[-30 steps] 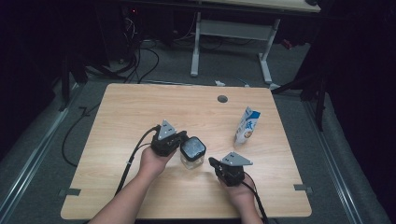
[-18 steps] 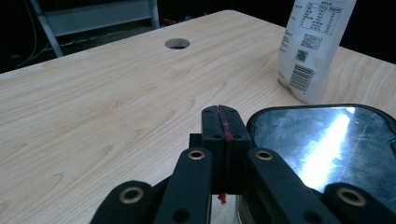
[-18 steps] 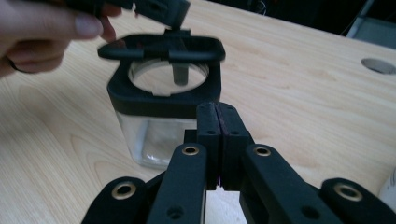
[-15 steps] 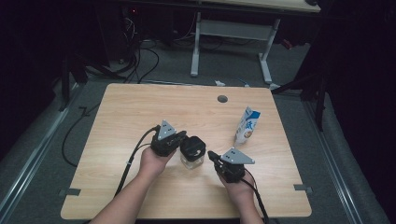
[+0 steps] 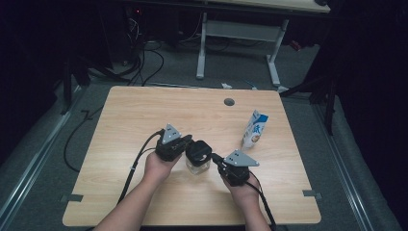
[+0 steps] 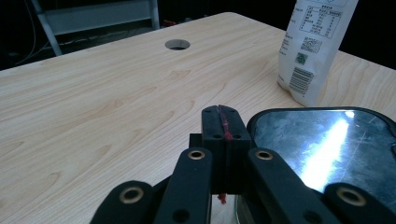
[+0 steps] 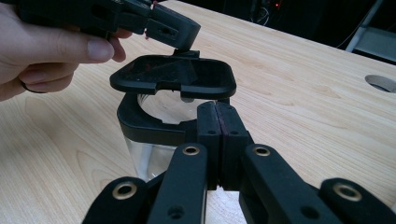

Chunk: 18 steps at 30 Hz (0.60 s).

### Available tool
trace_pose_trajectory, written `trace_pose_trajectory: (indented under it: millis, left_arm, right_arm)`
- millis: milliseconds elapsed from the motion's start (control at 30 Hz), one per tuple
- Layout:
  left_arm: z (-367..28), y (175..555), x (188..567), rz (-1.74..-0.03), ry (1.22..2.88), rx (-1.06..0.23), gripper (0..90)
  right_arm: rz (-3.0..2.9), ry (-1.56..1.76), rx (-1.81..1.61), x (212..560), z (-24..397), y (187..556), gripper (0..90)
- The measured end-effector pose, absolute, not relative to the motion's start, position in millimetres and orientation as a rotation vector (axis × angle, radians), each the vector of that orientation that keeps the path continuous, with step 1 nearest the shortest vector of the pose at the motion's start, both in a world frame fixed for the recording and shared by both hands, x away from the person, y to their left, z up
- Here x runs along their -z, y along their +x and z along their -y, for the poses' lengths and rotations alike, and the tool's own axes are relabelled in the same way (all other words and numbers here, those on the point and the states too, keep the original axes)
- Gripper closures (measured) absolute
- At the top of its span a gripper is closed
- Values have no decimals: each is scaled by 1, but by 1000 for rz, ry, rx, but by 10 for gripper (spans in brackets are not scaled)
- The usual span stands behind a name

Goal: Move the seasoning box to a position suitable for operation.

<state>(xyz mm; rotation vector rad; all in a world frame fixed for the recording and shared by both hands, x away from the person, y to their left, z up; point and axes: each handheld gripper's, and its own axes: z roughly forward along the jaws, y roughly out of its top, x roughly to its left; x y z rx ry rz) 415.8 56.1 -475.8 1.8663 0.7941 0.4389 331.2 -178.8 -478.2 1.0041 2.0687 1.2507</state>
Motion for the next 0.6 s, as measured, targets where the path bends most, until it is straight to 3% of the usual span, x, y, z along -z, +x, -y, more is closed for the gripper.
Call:
trace_pose_trajectory:
  millis: [600]
  left_arm:
    - [-57, 417, 478, -801, 1846, -429, 900]
  right_arm:
    - [-2084, 998, -1234, 480, 174, 335, 894]
